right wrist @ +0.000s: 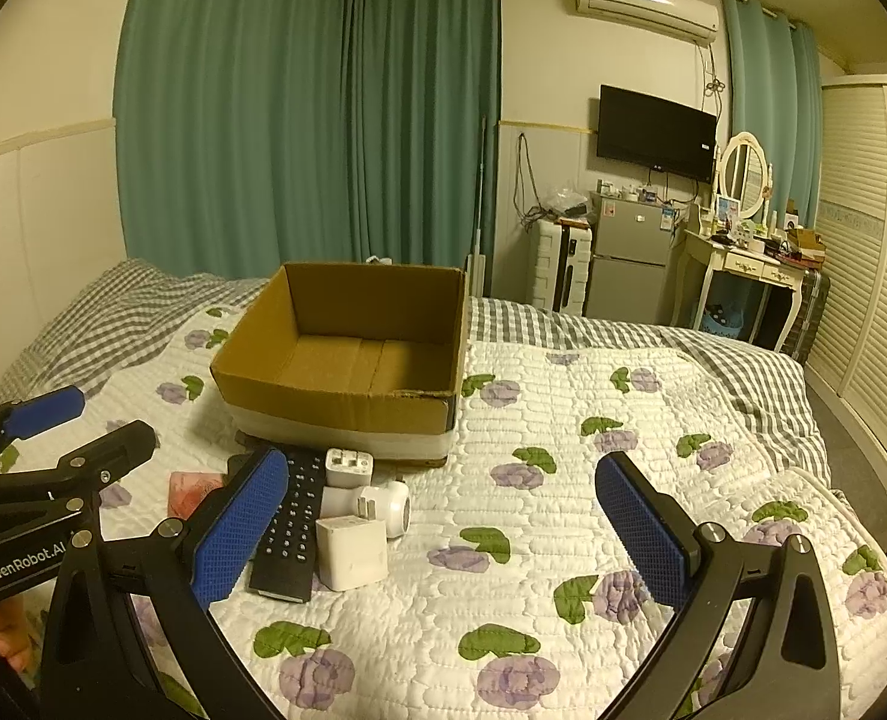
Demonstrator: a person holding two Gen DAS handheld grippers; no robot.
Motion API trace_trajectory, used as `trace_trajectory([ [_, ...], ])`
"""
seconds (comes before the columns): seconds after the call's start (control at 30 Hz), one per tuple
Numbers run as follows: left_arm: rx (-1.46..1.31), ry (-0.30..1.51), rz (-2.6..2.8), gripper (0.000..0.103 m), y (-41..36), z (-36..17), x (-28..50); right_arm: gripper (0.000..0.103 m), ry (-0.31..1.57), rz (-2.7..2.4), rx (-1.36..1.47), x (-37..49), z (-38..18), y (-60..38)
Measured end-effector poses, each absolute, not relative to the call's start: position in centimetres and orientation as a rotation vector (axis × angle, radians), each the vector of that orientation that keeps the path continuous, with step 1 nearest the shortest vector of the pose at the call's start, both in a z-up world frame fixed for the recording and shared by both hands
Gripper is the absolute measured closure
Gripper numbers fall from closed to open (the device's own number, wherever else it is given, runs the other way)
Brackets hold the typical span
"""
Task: Organize rigid objects
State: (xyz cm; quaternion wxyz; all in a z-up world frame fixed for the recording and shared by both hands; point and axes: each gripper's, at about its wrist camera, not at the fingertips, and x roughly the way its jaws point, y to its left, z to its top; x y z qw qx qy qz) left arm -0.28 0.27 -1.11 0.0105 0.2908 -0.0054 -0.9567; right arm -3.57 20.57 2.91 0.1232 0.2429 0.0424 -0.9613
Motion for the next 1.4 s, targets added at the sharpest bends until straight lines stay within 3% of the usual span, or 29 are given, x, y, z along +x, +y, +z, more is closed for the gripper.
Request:
trace_trajectory([
  [0.5,1.328,-0.061,-2.844,0.028,0.8,-10.5,-5.3,0.000,0.084,-2.716,0.910,-8.0,-2.4,21.7],
  [0.73,1.465,-0.088,-2.813,0.029,1.2,-12.4,-7.9,0.000,0.044,-2.656,0.978,-9.2,-4.0,21.9],
  [0.8,1.531,-0.129,-2.815,0.046,1.8,-13.3,-8.2,0.000,0.038,-2.646,0.984,-9.2,-4.2,21.9],
  [0.83,1.564,-0.141,-2.821,0.067,2.2,-13.5,-8.2,0.000,0.035,-2.643,0.986,-9.3,-4.2,22.0],
  [0.87,1.582,-0.156,-2.838,0.077,2.7,-13.6,-8.0,0.000,0.034,-2.642,0.988,-9.3,-4.3,21.9],
  [0.97,1.540,-0.214,-2.845,0.077,3.1,-13.1,-7.4,0.000,0.035,-2.644,0.996,-9.4,-4.5,22.0],
  [1.4,1.375,-0.112,-2.921,0.077,0.4,-9.1,-5.5,0.003,0.126,-2.480,1.086,-11.0,-6.7,19.4],
])
